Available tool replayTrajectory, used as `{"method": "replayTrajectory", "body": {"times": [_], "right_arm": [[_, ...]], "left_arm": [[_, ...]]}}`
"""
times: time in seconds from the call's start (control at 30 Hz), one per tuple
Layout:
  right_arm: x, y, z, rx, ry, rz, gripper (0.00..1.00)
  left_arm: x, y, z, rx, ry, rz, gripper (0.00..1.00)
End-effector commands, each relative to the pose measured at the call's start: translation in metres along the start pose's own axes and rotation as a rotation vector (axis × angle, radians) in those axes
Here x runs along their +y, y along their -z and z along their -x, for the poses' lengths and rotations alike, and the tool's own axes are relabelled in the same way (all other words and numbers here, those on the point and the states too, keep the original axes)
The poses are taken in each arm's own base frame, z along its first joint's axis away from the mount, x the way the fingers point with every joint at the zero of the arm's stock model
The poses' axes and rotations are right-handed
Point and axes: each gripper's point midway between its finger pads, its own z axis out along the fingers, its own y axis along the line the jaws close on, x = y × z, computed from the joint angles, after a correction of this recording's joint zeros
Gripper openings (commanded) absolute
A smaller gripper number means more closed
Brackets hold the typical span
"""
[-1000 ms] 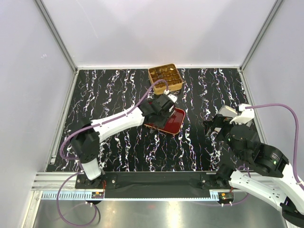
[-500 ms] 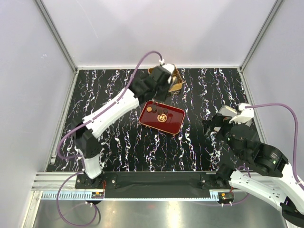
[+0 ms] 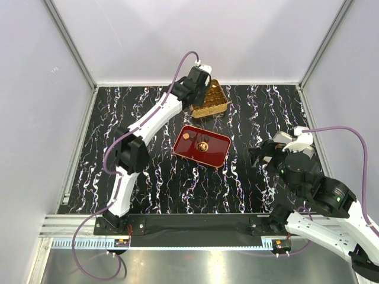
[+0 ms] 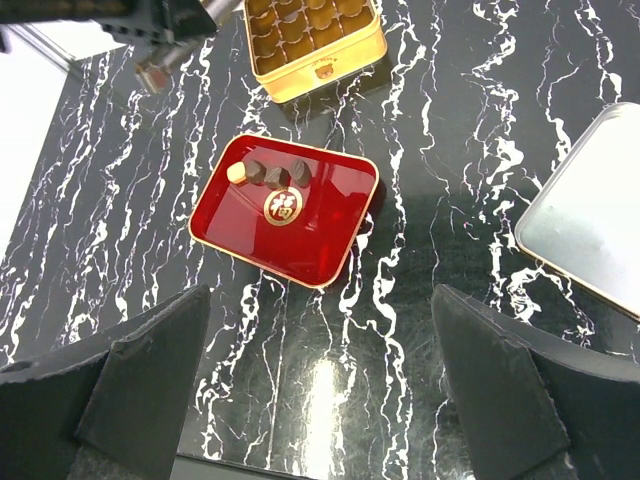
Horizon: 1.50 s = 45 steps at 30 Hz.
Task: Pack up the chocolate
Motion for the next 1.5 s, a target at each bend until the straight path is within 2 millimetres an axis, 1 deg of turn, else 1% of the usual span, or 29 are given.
{"method": "replayTrajectory", "body": {"times": [0.0,0.07,0.1,0.13,0.2,0.33,0.43,0.77,0.83,0.97,1.03,1.17,1.27,1.3,1.37,1.4,1.47], "right_arm": [[0.01,-0.002,0.008,-0.021,-0.006,0.026,1.0],[0.012,-0.005,0.006,-0.014,-0.001,0.025,1.0],[0.013,-0.006,0.006,-0.013,-0.001,0.026,1.0],[0.016,-0.008,0.006,-0.009,0.001,0.028,1.0],[0.018,-0.009,0.006,-0.007,0.004,0.033,1.0],[0.02,-0.011,0.008,-0.008,0.018,0.027,1.0],[0.021,-0.01,0.011,-0.017,0.014,0.029,1.0],[0.015,-0.012,0.015,-0.034,0.053,-0.002,1.0],[0.015,-0.012,0.018,-0.044,0.05,-0.004,1.0],[0.014,-0.012,0.018,-0.047,0.054,-0.006,1.0],[0.014,-0.012,0.018,-0.047,0.054,-0.006,1.0],[0.013,-0.011,0.018,-0.05,0.051,-0.006,0.99],[0.013,-0.01,0.02,-0.053,0.047,-0.007,1.0],[0.012,-0.009,0.02,-0.053,0.048,-0.007,1.0],[0.012,-0.009,0.021,-0.054,0.048,-0.01,1.0],[0.012,-0.008,0.021,-0.053,0.048,-0.009,1.0],[0.012,-0.008,0.022,-0.058,0.045,-0.009,1.0]], "left_arm": [[0.006,-0.005,0.036,-0.119,-0.001,-0.017,0.36],[0.004,-0.017,0.026,-0.106,-0.021,-0.028,0.36],[0.002,-0.02,0.029,-0.128,-0.033,-0.035,0.37],[0.001,-0.026,0.022,-0.116,-0.044,-0.043,0.37],[-0.002,-0.032,0.022,-0.128,-0.052,-0.051,0.38],[-0.005,-0.049,0.012,-0.105,-0.061,-0.063,0.38],[-0.006,-0.058,0.006,-0.094,-0.063,-0.067,0.38],[-0.003,-0.07,-0.004,-0.073,-0.062,-0.053,0.39],[-0.002,-0.072,-0.007,-0.066,-0.062,-0.05,0.41],[0.0,-0.071,-0.007,-0.065,-0.07,-0.04,0.46],[0.0,-0.068,-0.002,-0.076,-0.071,-0.034,0.48],[0.004,-0.059,0.007,-0.095,-0.07,-0.025,0.49],[0.005,-0.045,0.017,-0.115,-0.066,-0.031,0.49],[0.004,-0.034,0.027,-0.137,-0.061,-0.046,0.49],[0.003,-0.019,0.036,-0.156,-0.059,-0.063,0.48],[0.003,-0.003,0.045,-0.181,-0.056,-0.069,0.48],[0.001,0.017,0.053,-0.205,-0.068,-0.076,0.48]]}}
